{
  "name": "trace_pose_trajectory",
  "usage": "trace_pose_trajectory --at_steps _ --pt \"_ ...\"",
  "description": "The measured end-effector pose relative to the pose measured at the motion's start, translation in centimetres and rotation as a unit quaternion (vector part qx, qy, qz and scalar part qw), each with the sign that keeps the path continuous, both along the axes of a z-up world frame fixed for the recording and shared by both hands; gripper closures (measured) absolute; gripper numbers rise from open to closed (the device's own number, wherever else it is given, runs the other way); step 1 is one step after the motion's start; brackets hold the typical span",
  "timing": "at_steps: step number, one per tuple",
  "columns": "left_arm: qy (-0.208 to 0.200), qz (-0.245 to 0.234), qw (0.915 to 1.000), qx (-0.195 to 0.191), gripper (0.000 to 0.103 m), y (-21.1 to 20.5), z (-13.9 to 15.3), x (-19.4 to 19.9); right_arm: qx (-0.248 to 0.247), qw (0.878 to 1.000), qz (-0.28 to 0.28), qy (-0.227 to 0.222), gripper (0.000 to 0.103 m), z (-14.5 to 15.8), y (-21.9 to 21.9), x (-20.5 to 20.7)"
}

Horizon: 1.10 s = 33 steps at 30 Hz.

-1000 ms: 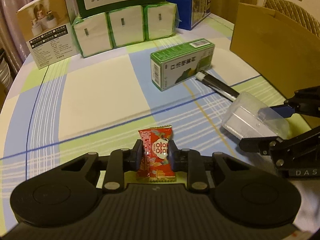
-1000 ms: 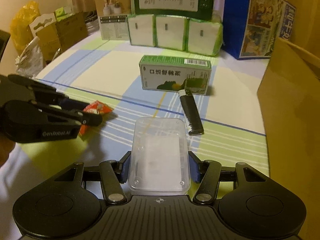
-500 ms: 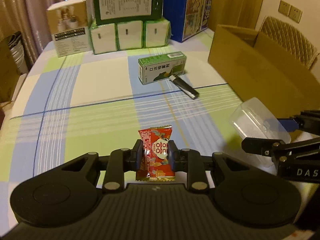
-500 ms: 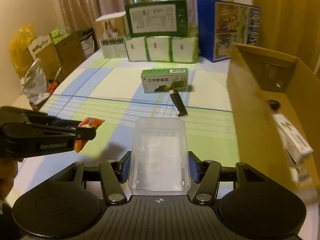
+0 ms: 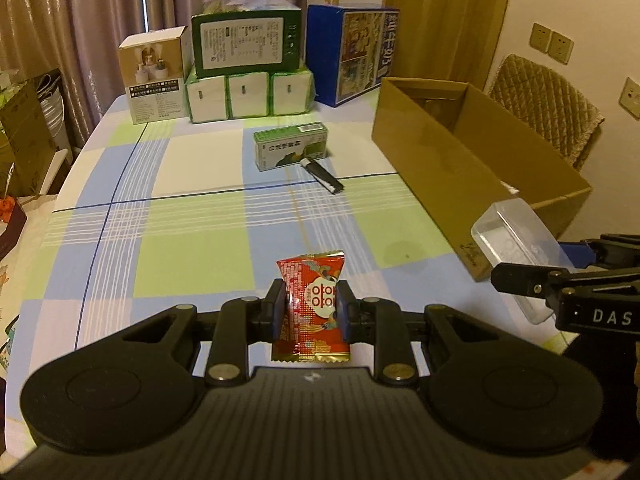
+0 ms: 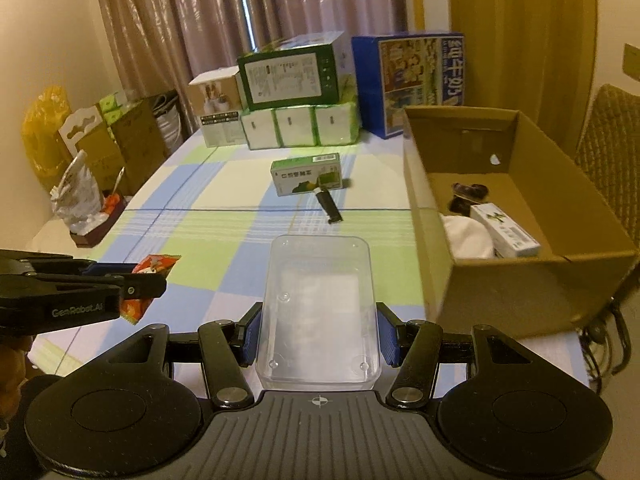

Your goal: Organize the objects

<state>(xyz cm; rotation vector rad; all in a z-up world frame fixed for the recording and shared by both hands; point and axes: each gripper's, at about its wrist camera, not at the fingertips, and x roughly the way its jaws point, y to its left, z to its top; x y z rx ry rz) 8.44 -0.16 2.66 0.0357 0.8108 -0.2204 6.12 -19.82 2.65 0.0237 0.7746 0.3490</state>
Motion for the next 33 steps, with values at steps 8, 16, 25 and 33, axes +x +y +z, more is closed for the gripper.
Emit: trace_pose_trajectory --at_steps 8,16,25,33 --pt "-0.002 -0.005 1.0 -0.005 0.081 -1.7 1.0 -2.5 0.005 1.0 -0.012 -0.007 0.05 1.0 -1.8 -2.4" --pt "-0.003 -0.006 0.9999 -0.015 0.081 -2.4 1.6 -3.6 0.007 1.0 -0.017 -0.016 0.05 1.7 -2.8 -3.4" --pt "-0.006 -0.003 0.9998 -0.017 0.081 -2.6 1.9 -3.8 0.005 0.999 -0.025 -0.019 0.05 2.0 -3.8 -3.9" --pt "-0.004 -0.021 0.9996 -0.017 0.081 -4.4 1.7 -4.2 -0.004 0.999 -0.043 -0.028 0.05 2.7 -5.6 -4.0"
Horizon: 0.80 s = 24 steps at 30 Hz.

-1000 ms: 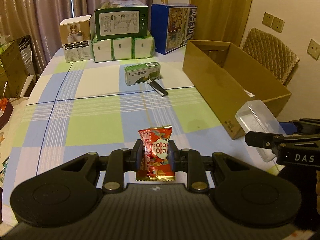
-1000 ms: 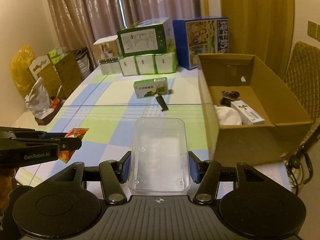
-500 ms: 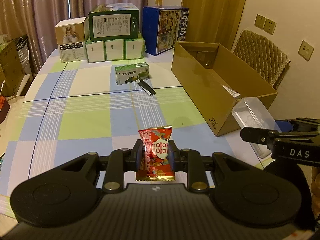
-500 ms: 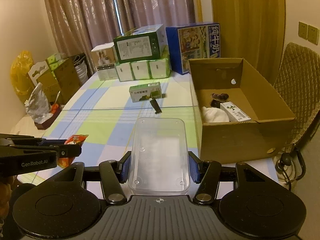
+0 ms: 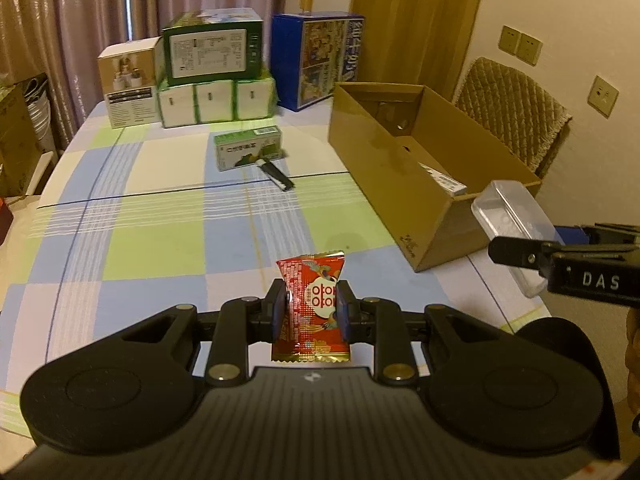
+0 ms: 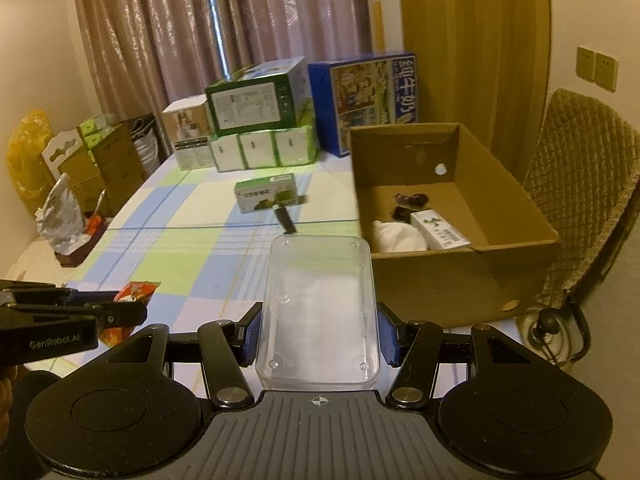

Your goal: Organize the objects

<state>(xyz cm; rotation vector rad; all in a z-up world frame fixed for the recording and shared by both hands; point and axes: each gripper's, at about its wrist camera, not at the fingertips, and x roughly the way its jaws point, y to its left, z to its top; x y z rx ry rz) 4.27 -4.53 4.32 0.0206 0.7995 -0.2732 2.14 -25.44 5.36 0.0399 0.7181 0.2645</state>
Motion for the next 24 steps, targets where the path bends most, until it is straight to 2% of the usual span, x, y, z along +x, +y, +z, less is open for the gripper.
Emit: trace_pose_trajectory --at_steps 24 --pt "0.002 -0.097 0.9953 -0.007 0.081 -10.8 0.3 1.0 -0.015 0.996 -0.09 -0.009 0.05 1.1 -10.2 -0.6"
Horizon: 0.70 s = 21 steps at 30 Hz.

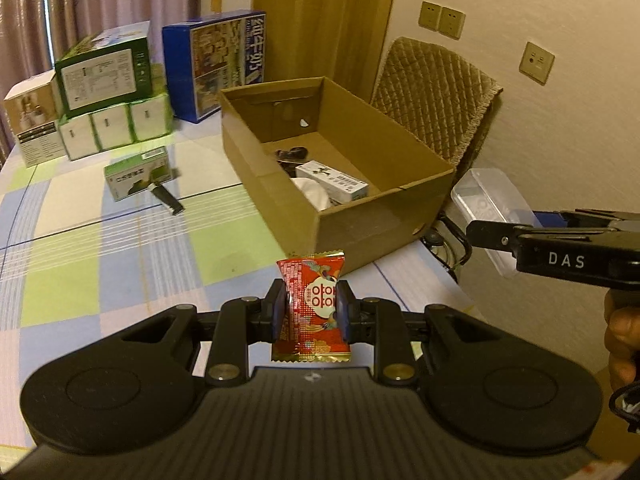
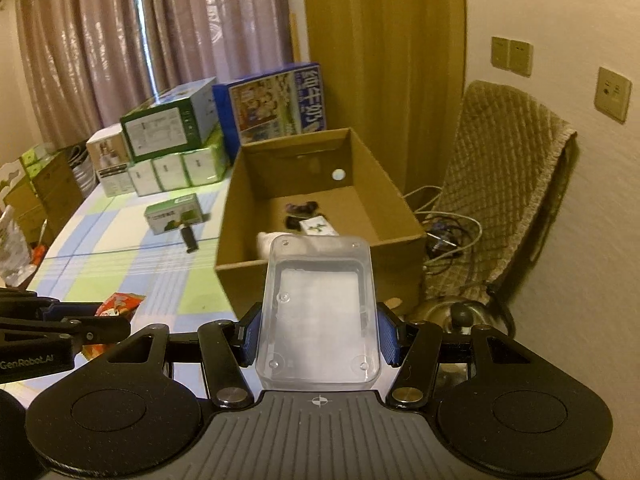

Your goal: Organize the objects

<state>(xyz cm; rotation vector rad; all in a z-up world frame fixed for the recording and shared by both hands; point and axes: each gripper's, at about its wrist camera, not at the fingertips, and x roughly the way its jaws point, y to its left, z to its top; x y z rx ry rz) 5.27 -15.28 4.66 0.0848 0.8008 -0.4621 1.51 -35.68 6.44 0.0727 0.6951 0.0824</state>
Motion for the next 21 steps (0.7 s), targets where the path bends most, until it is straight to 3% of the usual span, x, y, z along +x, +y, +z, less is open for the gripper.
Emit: trace_pose_trajectory --at_steps 21 --pt "-0.002 -0.031 0.9995 0.007 0.081 -3.9 0.1 1.9 0.003 1.0 -0.015 0.0 0.05 0.0 -2.5 0.5"
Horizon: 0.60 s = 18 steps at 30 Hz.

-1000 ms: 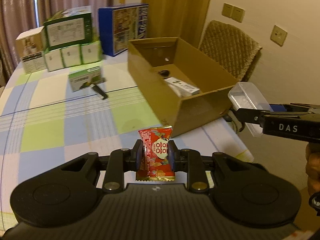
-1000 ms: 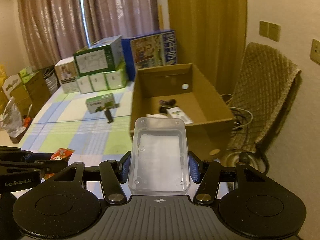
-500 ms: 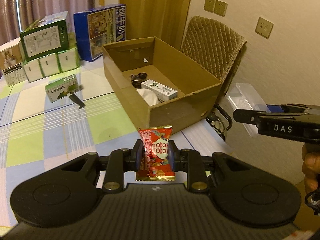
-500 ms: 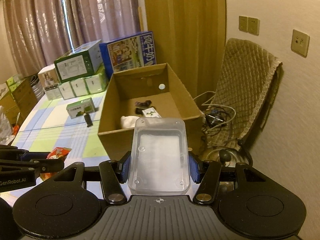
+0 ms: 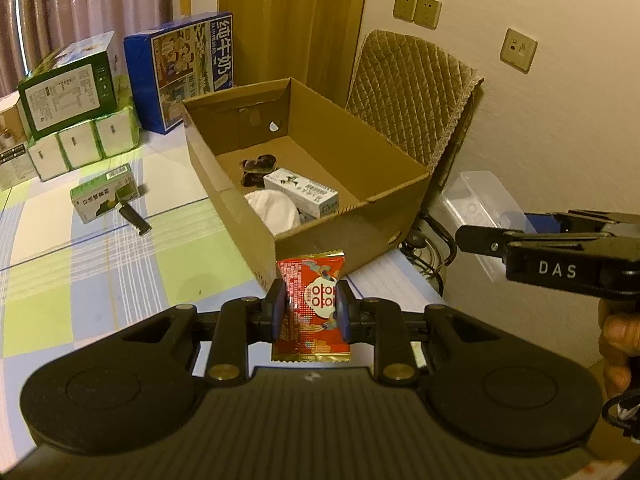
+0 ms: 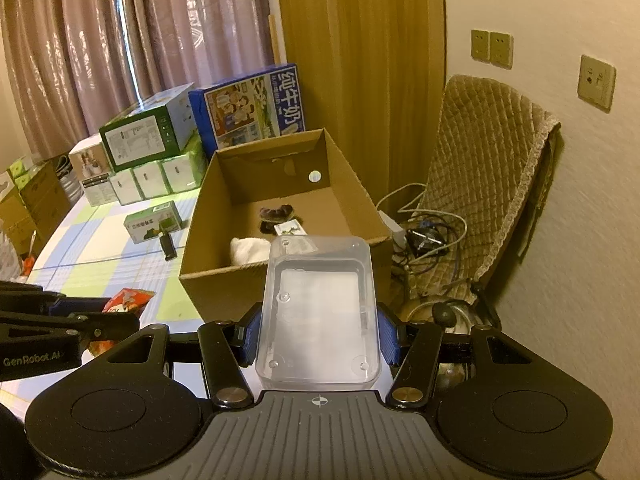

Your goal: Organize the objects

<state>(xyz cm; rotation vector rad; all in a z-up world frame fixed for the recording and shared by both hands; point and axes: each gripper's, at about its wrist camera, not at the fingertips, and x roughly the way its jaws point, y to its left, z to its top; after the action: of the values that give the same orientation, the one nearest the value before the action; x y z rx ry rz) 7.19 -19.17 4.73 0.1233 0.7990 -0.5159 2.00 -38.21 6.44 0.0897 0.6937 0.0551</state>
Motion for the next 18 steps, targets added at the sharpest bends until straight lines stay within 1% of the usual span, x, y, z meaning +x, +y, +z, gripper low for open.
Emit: trace_pose_trajectory --at_steps 8,15,18 --pt "-0.009 0.002 1.0 -0.004 0.081 -1.6 1.2 2.8 -0.008 1.0 0.019 -0.006 0.05 1.3 -0.8 3.1" --pt "-0.014 0.007 0.9999 -0.006 0.081 -3.1 2.3 7.0 -0.018 0.999 0.042 -0.007 0.05 2.5 -1.0 7.1" --pt "-0.005 0.01 0.9999 -0.01 0.081 -3.7 2.3 8.9 -0.025 0.998 0.051 -0.006 0.05 2.7 -1.0 8.9"
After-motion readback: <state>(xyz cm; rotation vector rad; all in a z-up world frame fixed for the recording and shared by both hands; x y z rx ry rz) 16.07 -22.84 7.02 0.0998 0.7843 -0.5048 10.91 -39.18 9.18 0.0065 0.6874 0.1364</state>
